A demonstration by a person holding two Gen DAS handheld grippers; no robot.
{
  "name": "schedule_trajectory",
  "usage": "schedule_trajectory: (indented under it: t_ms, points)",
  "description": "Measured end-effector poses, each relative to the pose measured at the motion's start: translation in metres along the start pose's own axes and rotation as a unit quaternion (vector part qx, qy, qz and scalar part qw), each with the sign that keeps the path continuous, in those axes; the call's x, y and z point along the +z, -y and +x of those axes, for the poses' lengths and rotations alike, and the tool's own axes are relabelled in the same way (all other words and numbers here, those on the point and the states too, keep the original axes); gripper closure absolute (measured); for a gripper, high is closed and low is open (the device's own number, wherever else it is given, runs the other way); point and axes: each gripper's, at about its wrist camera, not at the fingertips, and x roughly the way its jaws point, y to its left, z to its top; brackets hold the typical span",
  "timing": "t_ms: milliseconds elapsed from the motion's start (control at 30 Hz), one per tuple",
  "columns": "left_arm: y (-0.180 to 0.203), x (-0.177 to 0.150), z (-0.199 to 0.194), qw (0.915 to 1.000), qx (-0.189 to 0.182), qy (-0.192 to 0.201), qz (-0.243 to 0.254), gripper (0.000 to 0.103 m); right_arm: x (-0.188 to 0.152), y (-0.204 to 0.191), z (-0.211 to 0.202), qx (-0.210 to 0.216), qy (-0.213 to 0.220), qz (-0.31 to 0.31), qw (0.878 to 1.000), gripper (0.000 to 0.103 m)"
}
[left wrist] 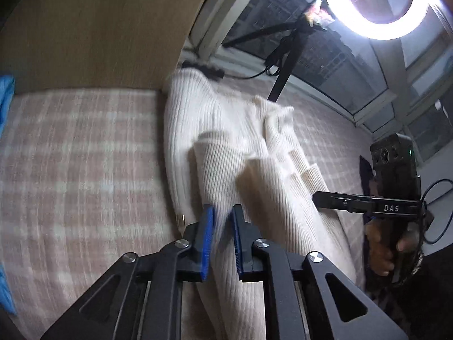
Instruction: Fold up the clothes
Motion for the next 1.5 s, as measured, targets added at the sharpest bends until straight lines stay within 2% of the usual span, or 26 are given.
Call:
schedule_trajectory:
  t_ms: [33, 133, 233, 367, 467, 600, 700, 767, 833, 867, 900, 933, 1133, 1233, 1367, 1400, 1433, 1467, 1500]
  points:
    - [0.004, 0.0, 0.001, 1.0, 0.003, 0.0, 0.009, 0.099, -0.001, -0.004, -0.002, -0.001, 0.004, -0.007, 1.0, 0.088]
    - [0.012, 0.004, -0.012, 0.9997, -0.007, 0.019, 0.015, 0.1, -0.002, -0.018, -0.009, -0.002, 0.017, -0.029, 0.999, 0.088]
    - [0.016, 0.023, -0.036, 0.9981, -0.027, 0.055, 0.009, 0.1, 0.008, -0.035, -0.035, 0.014, 0.051, -0.054, 0.997, 0.089]
    - [0.009, 0.054, -0.051, 0.9948, -0.003, 0.1, 0.022, 0.1, 0.044, -0.032, -0.056, 0.006, 0.093, -0.053, 0.994, 0.089]
    - [-0.011, 0.07, -0.022, 0.9959, 0.027, 0.085, 0.015, 0.1, 0.067, 0.001, -0.033, -0.025, 0.077, -0.026, 0.996, 0.089]
    - [-0.042, 0.066, 0.03, 0.9968, 0.072, 0.033, 0.005, 0.101, 0.074, 0.042, 0.008, -0.05, 0.04, 0.009, 0.998, 0.089]
    - [-0.053, 0.061, 0.034, 0.9977, 0.059, 0.032, -0.012, 0.1, 0.073, 0.043, 0.006, -0.037, 0.041, 0.006, 0.998, 0.087]
    - [-0.054, 0.064, 0.023, 0.9978, 0.05, 0.037, -0.022, 0.095, 0.074, 0.037, -0.002, -0.049, 0.04, -0.003, 0.998, 0.08]
    - [-0.051, 0.069, 0.008, 0.9974, 0.042, 0.052, -0.029, 0.093, 0.074, 0.031, -0.014, -0.068, 0.048, -0.01, 0.996, 0.057]
    - [-0.05, 0.071, 0.001, 0.9973, 0.035, 0.058, -0.026, 0.091, 0.074, 0.03, -0.02, -0.068, 0.056, -0.014, 0.996, 0.05]
    - [-0.048, 0.073, -0.002, 0.9976, 0.03, 0.06, -0.016, 0.082, 0.074, 0.029, -0.024, -0.066, 0.062, -0.018, 0.996, 0.037]
    - [-0.047, 0.077, -0.002, 0.9978, 0.033, 0.058, -0.008, 0.071, 0.075, 0.027, -0.025, -0.064, 0.066, -0.022, 0.996, 0.033]
    - [-0.046, 0.095, 0.039, 0.9978, 0.066, 0.013, 0.004, 0.064, 0.092, 0.031, 0.001, -0.084, 0.043, -0.034, 0.995, 0.033]
    - [-0.051, 0.102, 0.052, 0.9963, 0.085, 0.011, 0.011, 0.049, 0.098, 0.035, 0.015, -0.112, 0.032, -0.056, 0.992, 0.033]
    - [-0.056, 0.105, 0.048, 0.9977, 0.065, 0.013, 0.008, 0.053, 0.104, 0.045, 0.016, -0.088, 0.047, -0.061, 0.993, 0.033]
    - [-0.055, 0.104, 0.045, 0.9982, 0.058, 0.015, 0.008, 0.06, 0.106, 0.047, 0.015, -0.079, 0.052, -0.058, 0.994, 0.033]
    - [-0.055, 0.104, 0.042, 0.9985, 0.051, 0.017, 0.007, 0.07, 0.107, 0.048, 0.016, -0.07, 0.056, -0.055, 0.994, 0.036]
    - [-0.054, 0.103, 0.039, 0.9988, 0.044, 0.019, 0.006, 0.076, 0.109, 0.049, 0.018, -0.056, 0.054, -0.052, 0.996, 0.04]
    - [-0.054, 0.102, 0.036, 0.9991, 0.037, 0.02, 0.006, 0.082, 0.109, 0.05, 0.02, -0.038, 0.048, -0.048, 0.997, 0.052]
